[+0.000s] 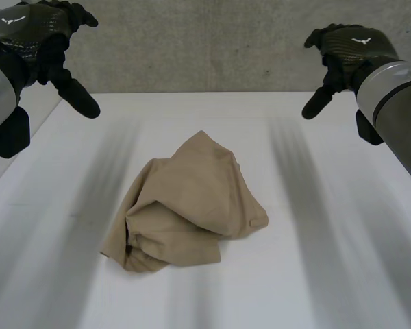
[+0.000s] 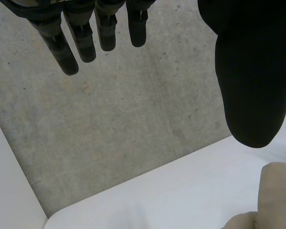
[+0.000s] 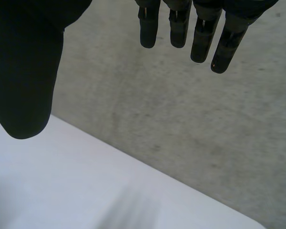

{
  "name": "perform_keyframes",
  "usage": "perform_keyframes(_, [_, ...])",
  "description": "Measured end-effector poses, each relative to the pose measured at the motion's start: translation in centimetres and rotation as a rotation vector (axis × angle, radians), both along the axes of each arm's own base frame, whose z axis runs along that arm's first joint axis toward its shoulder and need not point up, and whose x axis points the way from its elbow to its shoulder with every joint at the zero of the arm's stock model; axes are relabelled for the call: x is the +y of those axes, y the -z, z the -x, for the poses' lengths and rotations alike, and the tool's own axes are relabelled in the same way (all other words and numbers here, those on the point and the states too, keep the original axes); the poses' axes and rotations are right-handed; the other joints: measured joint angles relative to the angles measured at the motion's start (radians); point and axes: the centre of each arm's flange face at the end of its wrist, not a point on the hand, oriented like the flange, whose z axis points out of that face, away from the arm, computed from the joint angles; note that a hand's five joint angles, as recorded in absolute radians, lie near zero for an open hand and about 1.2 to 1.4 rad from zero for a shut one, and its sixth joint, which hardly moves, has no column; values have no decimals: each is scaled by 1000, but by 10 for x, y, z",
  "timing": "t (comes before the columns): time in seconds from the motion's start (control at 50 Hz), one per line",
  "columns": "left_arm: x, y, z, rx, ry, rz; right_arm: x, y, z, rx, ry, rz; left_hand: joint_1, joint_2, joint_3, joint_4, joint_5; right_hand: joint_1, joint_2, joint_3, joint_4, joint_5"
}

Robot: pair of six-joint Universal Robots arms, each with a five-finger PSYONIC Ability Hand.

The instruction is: Fold the shorts.

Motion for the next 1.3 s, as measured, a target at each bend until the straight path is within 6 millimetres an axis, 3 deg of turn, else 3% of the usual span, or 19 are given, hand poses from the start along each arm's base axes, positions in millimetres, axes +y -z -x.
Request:
perform_keyframes(0.14, [-3, 4, 2, -4, 1, -12, -5, -3, 7, -7, 90, 37, 0, 0, 0, 0, 0, 0, 0, 0, 0, 0])
perform_keyframes(0.28, [-4, 8, 4, 0, 4, -20, -5, -3, 3, 4, 67, 47, 0, 0, 0, 0, 0, 0, 0, 0, 0, 0])
perform_keyframes(0.48, [10, 33, 34, 8, 106, -29, -2, 21, -32, 191, -342, 67, 30, 22, 17, 23, 15, 0, 0, 0, 0, 0])
perform_keyframes(0.6, [20, 80, 61, 5, 144, -112, -18, 68, -49, 201, -531, -52, 173, 160, 151, 163, 149, 0, 0, 0, 0, 0])
perform_keyframes(0.64, [20, 87, 63, 2, 138, -123, -20, 74, -50, 196, -538, -70, 173, 160, 151, 163, 149, 0, 0, 0, 0, 0])
perform_keyframes(0.66, [21, 104, 67, -10, 113, -153, -27, 93, -55, 178, -556, -132, 214, 206, 198, 207, 194, 0, 0, 0, 0, 0])
perform_keyframes(0.72, [22, 126, 72, -37, 74, -187, -34, 117, -60, 150, -564, -211, 218, 217, 211, 220, 208, 0, 0, 0, 0, 0])
perform_keyframes(0.74, [23, 134, 74, -51, 64, -199, -38, 135, -63, 124, -562, -272, 265, 259, 252, 261, 248, 0, 0, 0, 0, 0])
perform_keyframes(0.8, [26, 149, 79, -83, 51, -222, -43, 155, -67, 90, -557, -337, 318, 308, 295, 307, 292, 0, 0, 0, 0, 0])
perform_keyframes(0.84, [27, 160, 83, -105, 46, -237, -46, 174, -71, 58, -551, -395, 553, 519, 509, 520, 500, 0, 0, 0, 0, 0])
perform_keyframes(0.9, [27, 166, 86, -119, 45, -244, -48, 187, -75, 40, -547, -424, 656, 626, 615, 625, 603, 0, 0, 0, 0, 0])
perform_keyframes(0.96, [25, 167, 90, -118, 46, -236, -50, 194, -80, 32, -540, -429, 869, 864, 852, 864, 841, 340, 382, 359, 343, 330])
perform_keyframes(0.98, [24, 166, 90, -115, 46, -230, -51, 193, -82, 31, -536, -420, 902, 910, 891, 905, 880, 536, 578, 568, 553, 514])
perform_keyframes(1.02, [19, 161, 92, -109, 43, -209, -54, 188, -84, 30, -524, -389, 928, 972, 953, 975, 934, 705, 831, 816, 798, 732])
perform_keyframes(1.04, [17, 158, 92, -108, 42, -201, -55, 186, -85, 29, -521, -381, 928, 972, 953, 975, 934, 746, 912, 895, 872, 806])
perform_keyframes(1.1, [-2, 138, 93, -95, 19, -123, -67, 156, -89, 14, -488, -254, 928, 984, 972, 992, 935, 770, 957, 951, 939, 871])
perform_keyframes(1.16, [-21, 115, 92, -80, -9, -35, -77, 121, -90, -9, -452, -118, 928, 986, 973, 992, 935, 771, 957, 951, 939, 878])
perform_keyframes(1.26, [-65, 44, 87, -51, -56, 255, -86, 30, -81, -89, -333, 212, 928, 988, 973, 992, 935, 778, 957, 951, 939, 879])
perform_keyframes(1.3, [-73, 24, 86, -46, -55, 346, -84, 4, -76, -115, -296, 300, 928, 988, 973, 992, 935, 778, 957, 951, 939, 879])
